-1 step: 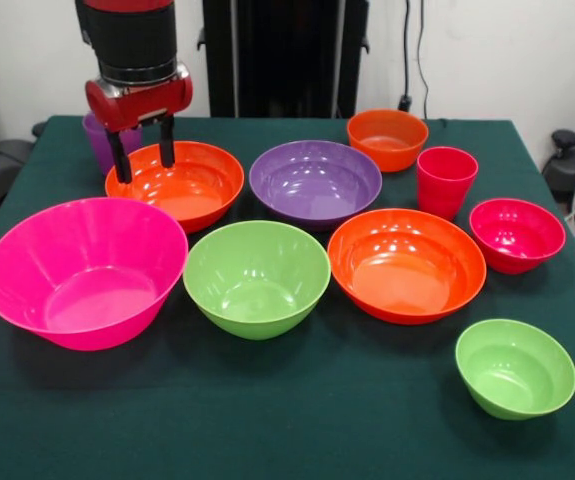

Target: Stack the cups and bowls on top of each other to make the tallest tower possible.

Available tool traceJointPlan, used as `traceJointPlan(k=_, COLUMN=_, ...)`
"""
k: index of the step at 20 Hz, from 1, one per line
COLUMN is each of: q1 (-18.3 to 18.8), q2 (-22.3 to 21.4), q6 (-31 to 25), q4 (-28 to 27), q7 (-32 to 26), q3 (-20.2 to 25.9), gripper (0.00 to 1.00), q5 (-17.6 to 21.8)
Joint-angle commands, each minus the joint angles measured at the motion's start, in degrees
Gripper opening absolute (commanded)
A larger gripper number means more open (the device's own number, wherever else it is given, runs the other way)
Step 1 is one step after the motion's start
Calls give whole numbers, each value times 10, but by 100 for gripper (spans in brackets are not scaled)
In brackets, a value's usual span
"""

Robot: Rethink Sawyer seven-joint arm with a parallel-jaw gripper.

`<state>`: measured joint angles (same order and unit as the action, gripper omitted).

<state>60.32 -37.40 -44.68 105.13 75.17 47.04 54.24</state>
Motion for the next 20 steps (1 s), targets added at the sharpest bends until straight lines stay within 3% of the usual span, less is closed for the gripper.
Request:
traceJointPlan(k=1, q1=-12, q2=34, q6=17, q4=-12, q7=-153, q3=-14, gripper=100, q5=69)
traceJointPlan(k=9, q1=-15, q2=60, q6=24, q4=-36, q7=-157, q3=-12, gripper=100, q5=93)
traceJointPlan(k=14, q1=-12, q2=37, q6=24, q4=-34, q7=-158, q3=-2, gripper=100, q5=98)
traceJointPlan(k=20, q1=-15, q2=73, q6=31, q4=-65, q7=-171, q3=-7, gripper=100, q5=119)
